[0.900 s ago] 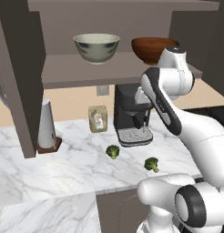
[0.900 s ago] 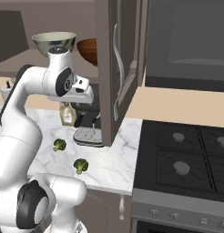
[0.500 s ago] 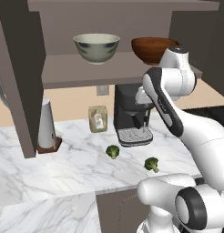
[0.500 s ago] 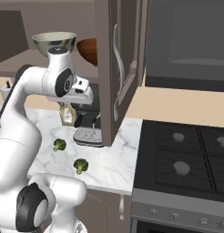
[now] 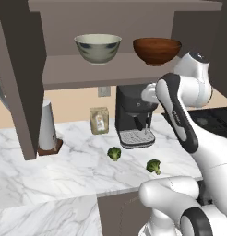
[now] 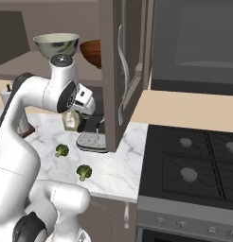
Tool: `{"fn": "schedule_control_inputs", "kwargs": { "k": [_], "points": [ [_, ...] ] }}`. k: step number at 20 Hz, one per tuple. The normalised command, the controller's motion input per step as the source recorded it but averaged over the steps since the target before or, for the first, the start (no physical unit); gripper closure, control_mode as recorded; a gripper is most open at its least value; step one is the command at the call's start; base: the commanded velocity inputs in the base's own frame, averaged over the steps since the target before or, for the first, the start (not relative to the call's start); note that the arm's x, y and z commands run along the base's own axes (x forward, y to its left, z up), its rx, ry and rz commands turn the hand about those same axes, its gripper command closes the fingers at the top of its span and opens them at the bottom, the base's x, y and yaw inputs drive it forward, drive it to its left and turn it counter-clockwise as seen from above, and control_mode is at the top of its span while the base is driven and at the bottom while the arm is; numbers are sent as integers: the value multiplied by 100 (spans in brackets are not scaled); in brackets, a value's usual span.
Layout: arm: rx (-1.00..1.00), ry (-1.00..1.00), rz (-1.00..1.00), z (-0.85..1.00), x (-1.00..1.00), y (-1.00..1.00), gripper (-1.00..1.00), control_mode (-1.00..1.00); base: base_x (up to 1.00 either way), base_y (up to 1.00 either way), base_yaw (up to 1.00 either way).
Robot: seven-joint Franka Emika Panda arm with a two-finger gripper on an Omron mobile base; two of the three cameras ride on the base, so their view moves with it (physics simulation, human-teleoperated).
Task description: Pick both bowls and place them on the counter. Then place the broccoli in one bowl and place the broccoli in the other bowl.
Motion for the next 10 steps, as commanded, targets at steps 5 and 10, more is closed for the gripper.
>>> {"fn": "schedule_control_inputs", "kwargs": {
  "k": [5,10],
  "points": [
    [21,-12,-27,17,-7,13,-100,-100,0,0,0],
    [15,-6,-20,30,0,16,-100,-100,0,0,0]
  ]
}}
